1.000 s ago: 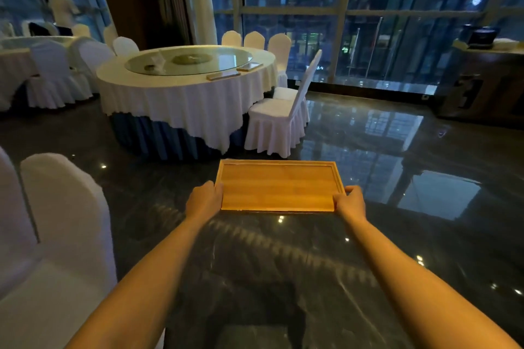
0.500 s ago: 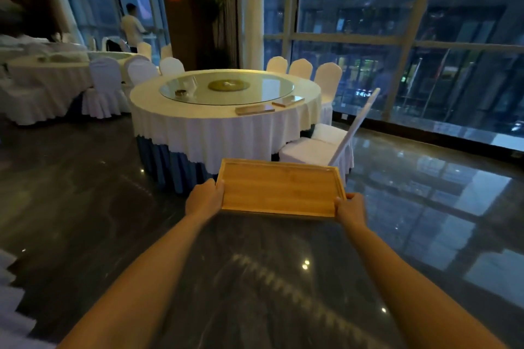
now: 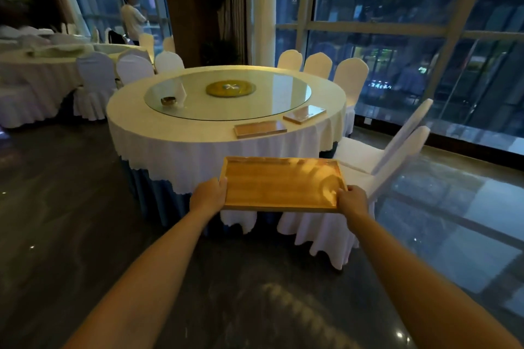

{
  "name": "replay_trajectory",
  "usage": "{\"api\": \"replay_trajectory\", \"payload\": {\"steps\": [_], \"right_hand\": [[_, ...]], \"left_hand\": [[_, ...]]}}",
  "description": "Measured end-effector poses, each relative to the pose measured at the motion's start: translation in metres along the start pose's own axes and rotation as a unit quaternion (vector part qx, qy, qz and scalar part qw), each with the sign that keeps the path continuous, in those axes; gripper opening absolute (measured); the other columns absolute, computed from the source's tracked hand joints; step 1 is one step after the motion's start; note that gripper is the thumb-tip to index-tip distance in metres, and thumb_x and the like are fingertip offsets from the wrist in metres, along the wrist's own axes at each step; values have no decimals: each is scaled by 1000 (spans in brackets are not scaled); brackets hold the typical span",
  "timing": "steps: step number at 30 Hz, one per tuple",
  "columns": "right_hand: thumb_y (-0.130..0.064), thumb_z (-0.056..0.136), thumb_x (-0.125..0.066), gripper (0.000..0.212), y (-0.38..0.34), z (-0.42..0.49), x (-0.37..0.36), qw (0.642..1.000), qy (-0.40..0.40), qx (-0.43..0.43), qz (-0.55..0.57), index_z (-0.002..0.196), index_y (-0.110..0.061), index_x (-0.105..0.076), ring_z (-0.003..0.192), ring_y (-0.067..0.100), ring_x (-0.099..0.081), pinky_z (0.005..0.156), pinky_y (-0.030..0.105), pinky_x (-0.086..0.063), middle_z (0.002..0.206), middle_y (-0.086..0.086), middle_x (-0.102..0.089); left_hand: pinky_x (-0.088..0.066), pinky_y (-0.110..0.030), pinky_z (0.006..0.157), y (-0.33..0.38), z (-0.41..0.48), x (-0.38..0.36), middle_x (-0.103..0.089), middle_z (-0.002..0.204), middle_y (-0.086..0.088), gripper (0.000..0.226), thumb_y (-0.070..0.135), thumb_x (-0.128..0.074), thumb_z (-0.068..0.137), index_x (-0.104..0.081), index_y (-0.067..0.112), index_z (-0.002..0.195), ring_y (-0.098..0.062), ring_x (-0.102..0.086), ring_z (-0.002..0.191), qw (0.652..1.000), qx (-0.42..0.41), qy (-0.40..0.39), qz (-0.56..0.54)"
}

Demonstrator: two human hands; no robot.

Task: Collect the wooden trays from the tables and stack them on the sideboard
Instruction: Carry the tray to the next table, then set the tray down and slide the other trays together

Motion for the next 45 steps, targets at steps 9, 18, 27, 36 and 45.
{"api": "replay_trajectory", "payload": {"steps": [9, 18, 27, 36, 45], "right_hand": [[-4, 90, -42, 30, -23, 220, -94, 998, -59, -20, -29, 112, 10, -57, 105, 43, -58, 96, 54, -46, 108, 29, -62], [-1, 91, -38, 34, -84, 421, -186, 989, -129, 21, -65, 115, 21, -49, 85, 42, -53, 77, 50, -45, 111, 43, -54], [2, 89, -34, 29, -93, 548, -296, 980, -184, -21, -79, 98, 3, -61, 71, 22, -44, 60, 30, -36, 76, 14, -48], [0, 88, -35, 26, -89, 638, -381, 967, -206, -52, -142, 80, -7, -58, 59, 17, -45, 50, 23, -33, 62, 4, -49], [-8, 88, -38, 37, -69, 681, -411, 948, -201, -46, -242, 115, -6, -63, 91, 31, -57, 76, 39, -45, 99, 15, -60]], "left_hand": [[-49, -41, 82, -5, 209, -97, -61, 86, -16, 52, 35, -17, 101, -53, 8, 74, -31, -56, 80, 996, 75, -18, 46], [-35, -32, 65, 1, 383, -148, -42, 67, -2, 36, 24, -19, 102, -45, 7, 84, -15, -40, 60, 985, 160, -9, 63], [-47, -40, 75, -39, 524, -195, -62, 108, -26, 46, 28, -20, 102, -51, -5, 106, -35, -57, 88, 975, 200, -37, 85], [-48, -42, 84, -80, 621, -235, -62, 117, -25, 49, 31, -16, 102, -49, -2, 118, -39, -60, 103, 958, 233, -104, 131], [-48, -42, 81, -81, 648, -247, -63, 115, -26, 45, 26, -16, 102, -45, -3, 123, -39, -61, 102, 948, 246, -115, 169]]}}
Point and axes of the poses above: each hand's wrist, its own z-axis towards the middle knuckle, its own x-axis out of the back of the hand, y = z × x, the point moved 8 cm from there along z, towards the middle knuckle
